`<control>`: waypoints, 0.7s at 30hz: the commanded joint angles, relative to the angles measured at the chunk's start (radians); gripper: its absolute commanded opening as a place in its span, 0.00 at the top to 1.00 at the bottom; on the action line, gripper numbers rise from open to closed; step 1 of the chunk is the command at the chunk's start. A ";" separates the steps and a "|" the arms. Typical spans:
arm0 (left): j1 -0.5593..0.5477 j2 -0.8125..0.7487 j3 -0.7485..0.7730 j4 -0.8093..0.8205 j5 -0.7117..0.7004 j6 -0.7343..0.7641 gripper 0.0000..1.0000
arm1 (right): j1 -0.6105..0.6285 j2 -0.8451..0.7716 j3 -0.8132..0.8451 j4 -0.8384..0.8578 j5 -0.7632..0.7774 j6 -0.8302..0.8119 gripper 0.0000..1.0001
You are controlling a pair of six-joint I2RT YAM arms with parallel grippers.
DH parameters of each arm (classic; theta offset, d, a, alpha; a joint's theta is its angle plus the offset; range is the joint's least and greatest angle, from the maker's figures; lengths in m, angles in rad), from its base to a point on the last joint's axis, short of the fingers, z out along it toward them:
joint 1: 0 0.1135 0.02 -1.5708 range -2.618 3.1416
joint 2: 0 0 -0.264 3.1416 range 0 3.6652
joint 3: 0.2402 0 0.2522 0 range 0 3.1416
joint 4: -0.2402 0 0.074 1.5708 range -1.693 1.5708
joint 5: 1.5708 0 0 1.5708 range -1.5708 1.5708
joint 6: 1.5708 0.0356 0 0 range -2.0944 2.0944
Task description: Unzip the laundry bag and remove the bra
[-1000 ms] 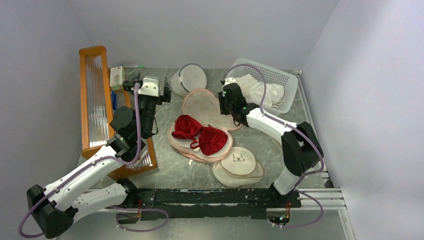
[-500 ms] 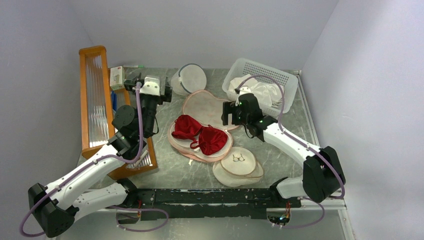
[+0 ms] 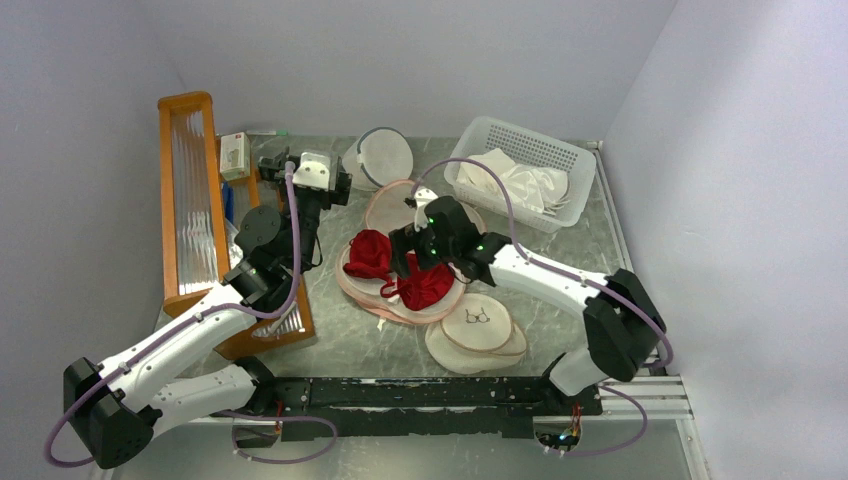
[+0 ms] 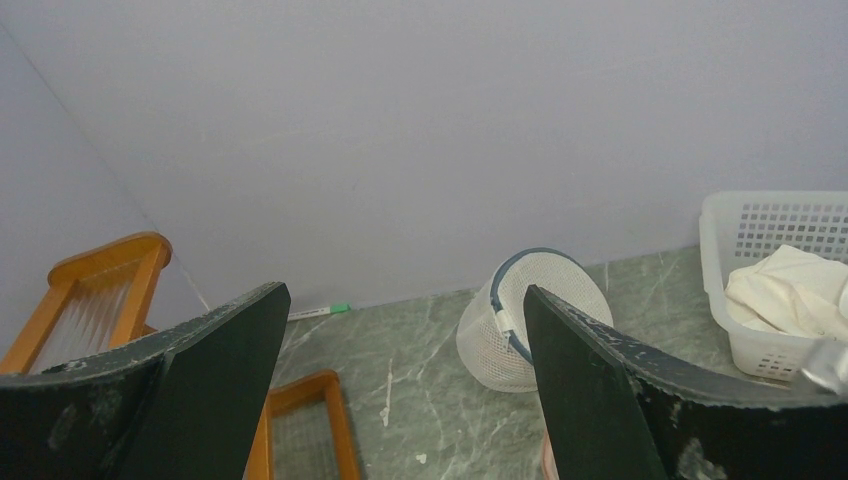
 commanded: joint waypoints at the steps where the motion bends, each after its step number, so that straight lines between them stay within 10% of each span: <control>1: 0.007 0.000 0.020 0.010 0.006 0.004 0.01 | -0.089 0.142 0.080 0.061 -0.059 0.076 0.03; 21: 0.069 0.001 0.025 0.003 0.056 -0.044 0.01 | -0.059 0.496 0.186 0.319 -0.226 0.212 0.08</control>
